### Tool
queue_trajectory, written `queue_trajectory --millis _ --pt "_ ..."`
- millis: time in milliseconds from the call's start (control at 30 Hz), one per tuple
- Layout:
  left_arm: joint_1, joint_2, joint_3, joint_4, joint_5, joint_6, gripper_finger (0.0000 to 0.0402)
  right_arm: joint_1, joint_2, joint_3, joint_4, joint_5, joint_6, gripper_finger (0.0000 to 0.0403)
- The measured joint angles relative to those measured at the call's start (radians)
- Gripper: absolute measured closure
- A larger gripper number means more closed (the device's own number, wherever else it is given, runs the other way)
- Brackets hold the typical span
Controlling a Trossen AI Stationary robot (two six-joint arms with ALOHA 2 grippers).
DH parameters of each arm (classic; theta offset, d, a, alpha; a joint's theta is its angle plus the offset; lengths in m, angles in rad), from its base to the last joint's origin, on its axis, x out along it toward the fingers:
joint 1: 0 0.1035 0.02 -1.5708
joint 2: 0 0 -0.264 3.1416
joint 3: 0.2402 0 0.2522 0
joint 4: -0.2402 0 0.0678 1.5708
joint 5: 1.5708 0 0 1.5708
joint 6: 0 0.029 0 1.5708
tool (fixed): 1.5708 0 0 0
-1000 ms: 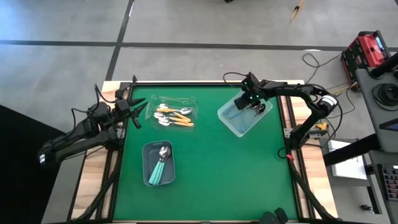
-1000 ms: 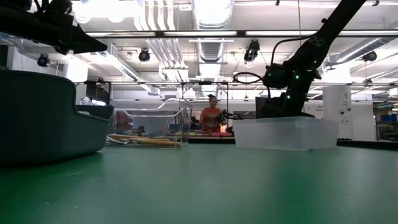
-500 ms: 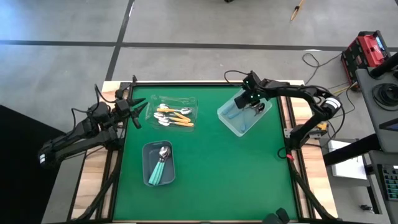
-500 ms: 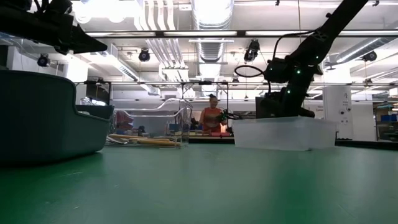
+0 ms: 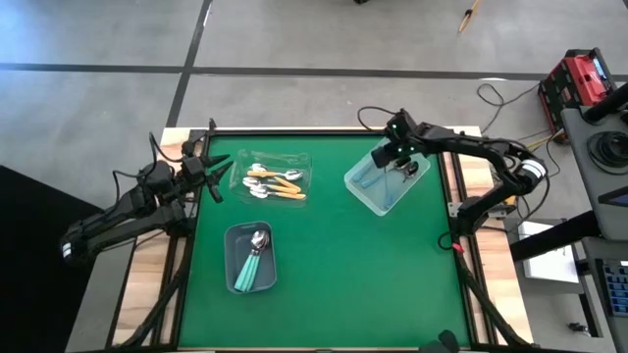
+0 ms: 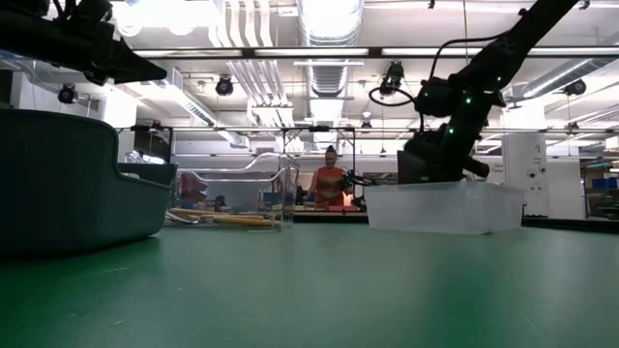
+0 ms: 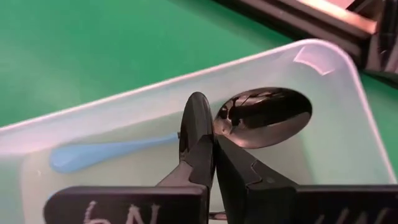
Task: Sort silverware by color (type)
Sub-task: Adjust the blue spoons in the white bin
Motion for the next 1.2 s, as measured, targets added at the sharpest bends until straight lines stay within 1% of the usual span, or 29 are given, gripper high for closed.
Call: queue_trajectory --millis 367,467,700,867,1033,1133,1200 --pt "0.0 0.0 0.0 -0.014 0.0 -0.021 0.0324 0.005 -0.109 0.0 0.019 0.022 0.099 0.0394" --pt "0.0 0.0 0.0 -0.014 0.0 -0.021 0.0324 0.019 -0.128 -0.003 0.02 0.073 0.13 0.0394" --pt "0.0 0.0 0.0 -0.013 0.0 -0.021 0.0324 0.074 -0.168 -0.054 0.102 0.187 0.286 0.0394" --pt "0.0 0.0 0.0 0.024 0.0 -0.005 0.0324 0.111 -0.173 -0.061 0.115 0.269 0.388 0.0394" --pt "0.0 0.0 0.0 0.04 0.0 0.019 0.0324 0.151 -0.156 -0.063 0.112 0.325 0.451 0.0394" --pt "0.0 0.0 0.0 0.041 0.0 0.036 0.0324 0.177 -0.152 -0.063 0.097 0.397 0.495 0.0394" --pt "0.0 0.0 0.0 0.041 0.0 0.044 0.0324 0.2 -0.152 -0.064 0.054 0.458 0.537 0.0394"
